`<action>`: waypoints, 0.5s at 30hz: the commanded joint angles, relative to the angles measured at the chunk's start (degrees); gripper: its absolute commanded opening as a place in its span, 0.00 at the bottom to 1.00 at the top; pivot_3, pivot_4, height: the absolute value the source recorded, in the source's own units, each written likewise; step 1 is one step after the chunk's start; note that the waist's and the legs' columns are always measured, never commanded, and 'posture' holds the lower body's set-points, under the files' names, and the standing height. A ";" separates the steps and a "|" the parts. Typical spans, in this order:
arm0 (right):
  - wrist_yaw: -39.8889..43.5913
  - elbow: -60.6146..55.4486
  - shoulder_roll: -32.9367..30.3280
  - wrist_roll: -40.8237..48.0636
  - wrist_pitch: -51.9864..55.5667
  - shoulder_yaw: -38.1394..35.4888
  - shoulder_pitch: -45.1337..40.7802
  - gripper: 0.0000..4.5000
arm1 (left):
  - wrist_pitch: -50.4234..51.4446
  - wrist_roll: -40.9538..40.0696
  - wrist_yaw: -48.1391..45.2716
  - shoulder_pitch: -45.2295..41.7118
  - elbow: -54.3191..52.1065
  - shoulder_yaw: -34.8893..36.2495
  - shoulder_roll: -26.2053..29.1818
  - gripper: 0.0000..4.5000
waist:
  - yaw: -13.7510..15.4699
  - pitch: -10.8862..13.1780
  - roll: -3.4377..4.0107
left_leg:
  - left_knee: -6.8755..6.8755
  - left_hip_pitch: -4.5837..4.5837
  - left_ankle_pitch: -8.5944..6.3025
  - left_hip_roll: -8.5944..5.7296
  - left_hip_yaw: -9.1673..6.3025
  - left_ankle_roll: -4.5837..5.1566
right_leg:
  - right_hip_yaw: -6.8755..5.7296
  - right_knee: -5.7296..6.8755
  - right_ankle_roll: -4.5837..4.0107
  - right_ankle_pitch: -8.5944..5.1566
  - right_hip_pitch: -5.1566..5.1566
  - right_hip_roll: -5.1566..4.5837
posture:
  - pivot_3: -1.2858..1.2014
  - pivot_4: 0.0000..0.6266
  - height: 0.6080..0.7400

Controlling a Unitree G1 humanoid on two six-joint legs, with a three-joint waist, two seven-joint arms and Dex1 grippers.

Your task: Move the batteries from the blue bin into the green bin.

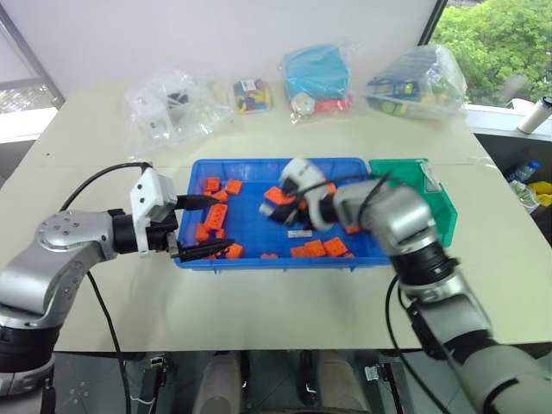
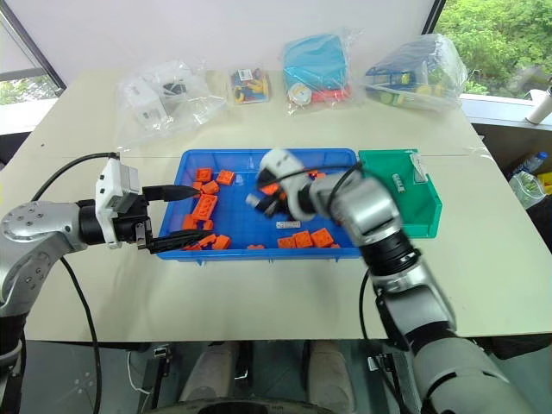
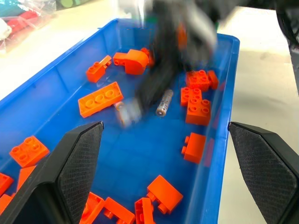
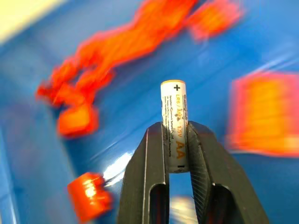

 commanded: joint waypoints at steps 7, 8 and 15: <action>3.08 -1.43 -26.55 -1.28 -3.52 -10.65 6.96 0.02 | -2.61 0.71 -1.58 -1.39 0.89 -1.24 -0.87 1.00 | -0.16 0.03 -0.04 | -0.11 0.00 -0.02 -0.04 0.07 0.02 | 0.01 -0.12 -0.10 -0.06 -0.02 -0.05 | 0.52 0.24 0.97; 3.06 -1.49 -27.93 -1.39 -4.03 -11.18 8.56 0.02 | -2.78 0.78 -1.75 -1.42 1.10 -1.25 -0.86 1.00 | -0.32 0.03 -0.04 | -0.12 0.01 -0.02 -0.04 0.07 0.03 | 0.01 -0.11 -0.10 -0.06 -0.02 -0.05 | 0.52 0.24 0.97; 1.00 -0.39 -30.42 -2.58 -8.65 -13.09 16.53 0.44 | -3.68 1.62 -2.44 -2.55 2.24 -2.25 -1.37 1.00 | -0.39 0.05 -0.01 | -0.08 0.08 -0.02 0.02 0.12 0.03 | 0.04 -0.07 -0.07 -0.05 -0.03 0.01 | 0.52 0.24 0.97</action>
